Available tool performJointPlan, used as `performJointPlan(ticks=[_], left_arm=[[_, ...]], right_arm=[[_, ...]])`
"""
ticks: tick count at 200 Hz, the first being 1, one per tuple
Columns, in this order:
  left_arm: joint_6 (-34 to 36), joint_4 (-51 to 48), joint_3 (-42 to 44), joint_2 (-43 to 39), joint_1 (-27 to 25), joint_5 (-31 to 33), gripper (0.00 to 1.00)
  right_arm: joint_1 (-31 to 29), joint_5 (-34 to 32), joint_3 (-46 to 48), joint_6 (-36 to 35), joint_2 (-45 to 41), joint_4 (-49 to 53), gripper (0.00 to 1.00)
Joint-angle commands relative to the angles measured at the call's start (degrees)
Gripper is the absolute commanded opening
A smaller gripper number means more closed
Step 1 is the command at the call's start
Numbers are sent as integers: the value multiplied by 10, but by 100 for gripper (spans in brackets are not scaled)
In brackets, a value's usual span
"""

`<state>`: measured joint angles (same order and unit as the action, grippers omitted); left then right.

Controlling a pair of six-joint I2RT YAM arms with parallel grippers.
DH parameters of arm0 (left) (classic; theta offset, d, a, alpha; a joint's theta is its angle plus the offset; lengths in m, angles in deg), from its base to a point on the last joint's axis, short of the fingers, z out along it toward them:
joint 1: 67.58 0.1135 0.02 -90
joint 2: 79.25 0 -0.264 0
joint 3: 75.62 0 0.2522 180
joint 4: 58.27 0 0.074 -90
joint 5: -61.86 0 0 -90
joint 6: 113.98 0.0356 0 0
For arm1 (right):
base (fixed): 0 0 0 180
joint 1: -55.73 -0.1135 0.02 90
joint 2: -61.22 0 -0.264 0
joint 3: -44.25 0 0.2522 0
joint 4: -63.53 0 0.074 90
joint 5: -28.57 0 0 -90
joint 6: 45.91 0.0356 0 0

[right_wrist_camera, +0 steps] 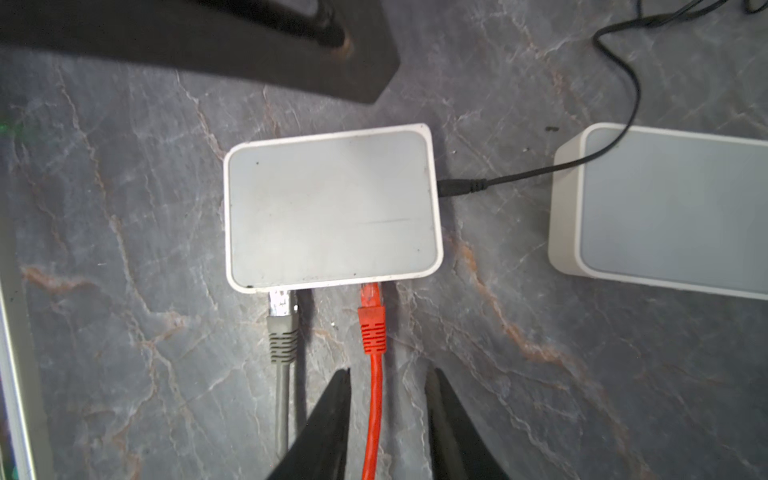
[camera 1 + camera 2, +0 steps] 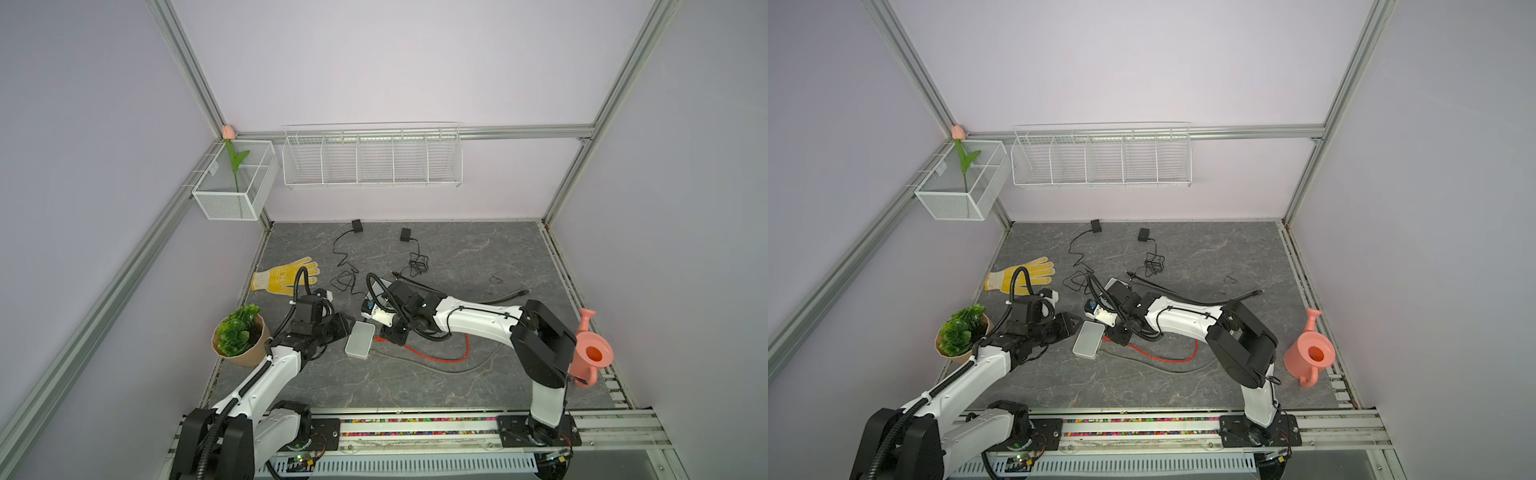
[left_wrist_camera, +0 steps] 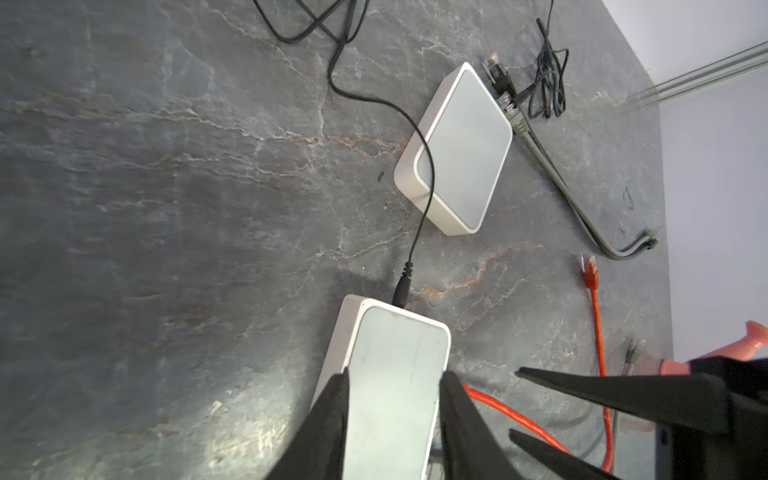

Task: Insert the plug into the switch port
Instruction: 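Open the right gripper and draw it back from the red plug, then open the left gripper off the white device while the right gripper lifts away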

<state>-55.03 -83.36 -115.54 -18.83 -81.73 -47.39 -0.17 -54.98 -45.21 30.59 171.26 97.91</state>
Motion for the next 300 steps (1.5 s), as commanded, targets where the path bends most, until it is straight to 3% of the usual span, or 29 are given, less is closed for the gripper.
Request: performJointPlan(ticks=[1, 47, 90, 137, 164, 214, 236, 267, 289, 300], left_arm=[[-6, 3, 12, -18, 4, 11, 38], [-5, 9, 24, -17, 4, 10, 38], [-20, 57, 37, 27, 4, -16, 38], [-11, 56, 8, 71, 4, -37, 38], [-3, 23, -27, 55, 4, -10, 39], [23, -12, -94, 62, 5, 58, 42], [45, -26, -135, 87, 5, 61, 44], [53, -3, -193, 141, 5, 51, 48], [87, -16, -264, 213, -5, 34, 54], [117, -56, -312, 250, -26, 68, 59]], right_arm=[[1, 26, -11, 0, 26, 24, 33], [0, 28, -34, -3, 64, 31, 30], [2, 31, -49, -1, 85, 22, 20], [1, 49, -64, 7, 103, 10, 10], [1, 67, -82, 26, 116, 1, 10], [18, 35, -87, 36, 78, 7, 21], [58, 8, -70, 24, 21, 25, 28], [123, 33, -68, 22, -34, 44, 35], [171, -9, -101, 80, -21, 56, 37], [197, 24, -132, 113, 5, 71, 37]])
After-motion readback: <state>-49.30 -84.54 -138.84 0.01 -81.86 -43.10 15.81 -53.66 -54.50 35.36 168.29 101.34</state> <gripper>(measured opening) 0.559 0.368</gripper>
